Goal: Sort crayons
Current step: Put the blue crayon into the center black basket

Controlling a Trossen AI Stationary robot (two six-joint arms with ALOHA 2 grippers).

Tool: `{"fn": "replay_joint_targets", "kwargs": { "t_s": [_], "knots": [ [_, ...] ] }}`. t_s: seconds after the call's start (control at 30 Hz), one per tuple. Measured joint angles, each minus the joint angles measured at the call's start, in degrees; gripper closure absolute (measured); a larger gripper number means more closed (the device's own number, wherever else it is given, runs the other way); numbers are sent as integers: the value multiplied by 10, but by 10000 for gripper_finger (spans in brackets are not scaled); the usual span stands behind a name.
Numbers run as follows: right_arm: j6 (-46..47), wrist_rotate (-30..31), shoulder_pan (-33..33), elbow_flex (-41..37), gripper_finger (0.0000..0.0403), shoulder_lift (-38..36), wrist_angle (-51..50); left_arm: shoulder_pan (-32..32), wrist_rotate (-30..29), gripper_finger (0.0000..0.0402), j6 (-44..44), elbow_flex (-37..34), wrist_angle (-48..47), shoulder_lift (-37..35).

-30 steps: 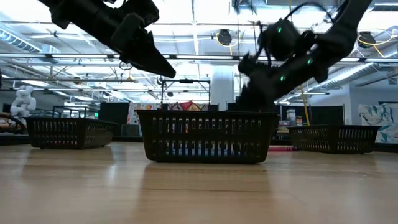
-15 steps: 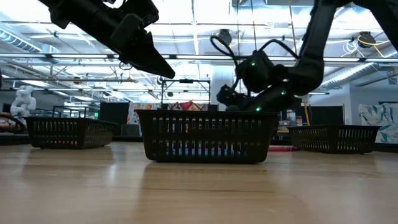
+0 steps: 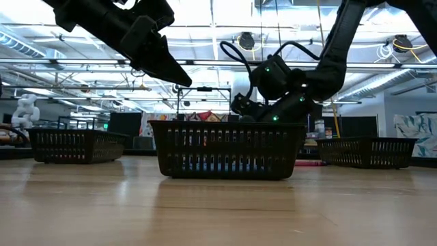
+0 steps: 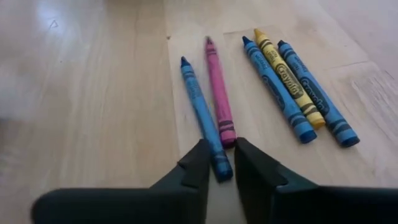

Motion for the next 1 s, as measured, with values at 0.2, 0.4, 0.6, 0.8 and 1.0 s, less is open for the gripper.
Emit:
{"fn": "replay_joint_targets", "kwargs": {
  "t_s": [0.2, 0.4, 0.6, 0.8, 1.0],
  "knots": [
    [0, 0, 12, -1, 395, -2, -10, 0, 0, 194, 0, 0, 0, 0],
    [-2, -12, 27, -2, 397, -46, -95, 0, 0, 194, 0, 0, 0, 0],
    [-29, -17, 44, -5, 397, -123, -168, 0, 0, 194, 0, 0, 0, 0],
    [-46, 77, 69, -4, 399, -226, -238, 0, 0, 194, 0, 0, 0, 0],
    [-14, 111, 109, -3, 399, -325, -309, 0, 0, 194, 0, 0, 1, 0]
  ]
}}
